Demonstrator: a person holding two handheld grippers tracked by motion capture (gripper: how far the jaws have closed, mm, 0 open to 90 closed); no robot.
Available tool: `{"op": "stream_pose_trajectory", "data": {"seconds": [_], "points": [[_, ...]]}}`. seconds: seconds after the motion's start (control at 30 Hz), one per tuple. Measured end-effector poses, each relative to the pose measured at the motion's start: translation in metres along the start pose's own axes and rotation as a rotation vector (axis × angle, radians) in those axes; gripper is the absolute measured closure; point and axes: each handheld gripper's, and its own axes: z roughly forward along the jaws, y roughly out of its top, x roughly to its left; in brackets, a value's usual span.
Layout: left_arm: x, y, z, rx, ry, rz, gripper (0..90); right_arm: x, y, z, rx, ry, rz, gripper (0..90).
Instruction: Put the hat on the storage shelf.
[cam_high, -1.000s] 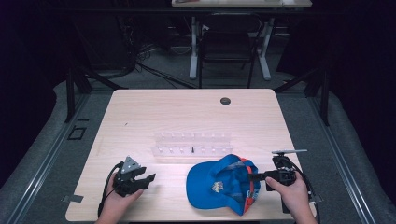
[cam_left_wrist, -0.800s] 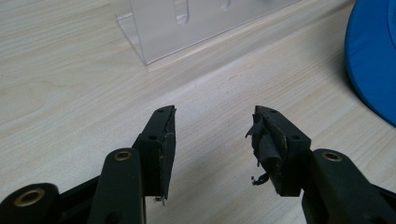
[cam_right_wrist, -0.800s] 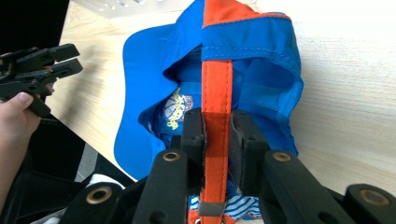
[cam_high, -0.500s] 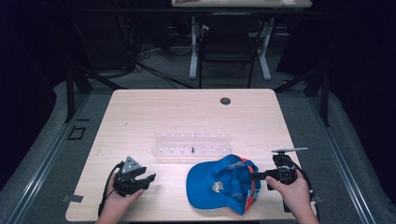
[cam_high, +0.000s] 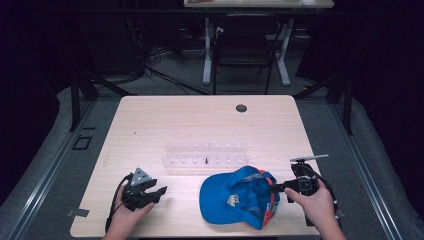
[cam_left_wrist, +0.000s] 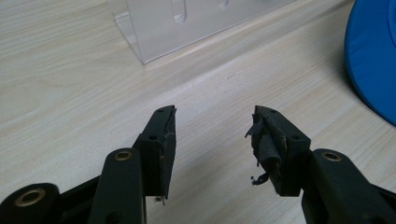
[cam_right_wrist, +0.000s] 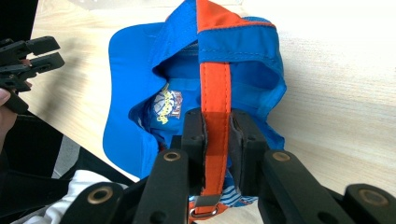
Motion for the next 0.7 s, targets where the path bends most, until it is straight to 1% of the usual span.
{"op": "stream_pose_trajectory", "data": {"seconds": [0.13, 0.17, 0.2, 0.23, 0.37, 0.5, 0.6, 0.63, 0.7], "points": [[0.0, 0.0, 0.0, 0.003, -0.003, 0.0, 50.1, 0.004, 0.003, -0.006, 0.0, -0.01, -0.007, 77.5], [-0.001, 0.0, 0.001, -0.008, 0.016, -0.002, 50.1, 0.006, 0.005, -0.009, 0.004, -0.013, -0.012, 77.5], [-0.001, 0.0, 0.001, -0.008, 0.016, -0.002, 50.1, 0.008, 0.006, -0.01, -0.004, -0.015, -0.005, 77.5], [0.0, 0.0, 0.0, 0.003, -0.002, -0.001, 50.1, 0.008, 0.006, -0.01, -0.004, -0.015, -0.005, 77.5], [0.0, 0.0, 0.001, 0.001, 0.0, 0.0, 50.1, 0.014, 0.009, -0.013, 0.019, -0.018, -0.011, 77.5], [0.0, 0.0, 0.0, 0.0, -0.001, 0.0, 50.1, 0.02, 0.014, -0.014, 0.041, -0.045, -0.017, 77.5], [0.0, 0.0, 0.0, 0.0, 0.0, 0.0, 50.1, 0.022, 0.016, -0.014, 0.047, -0.053, -0.015, 77.4], [0.0, 0.0, 0.0, 0.0, 0.0, 0.0, 50.1, 0.024, 0.018, -0.016, 0.066, -0.057, -0.02, 77.5], [-0.001, 0.0, 0.001, -0.002, 0.001, 0.0, 50.2, 0.026, 0.02, -0.016, 0.072, -0.057, -0.02, 77.4]]}}
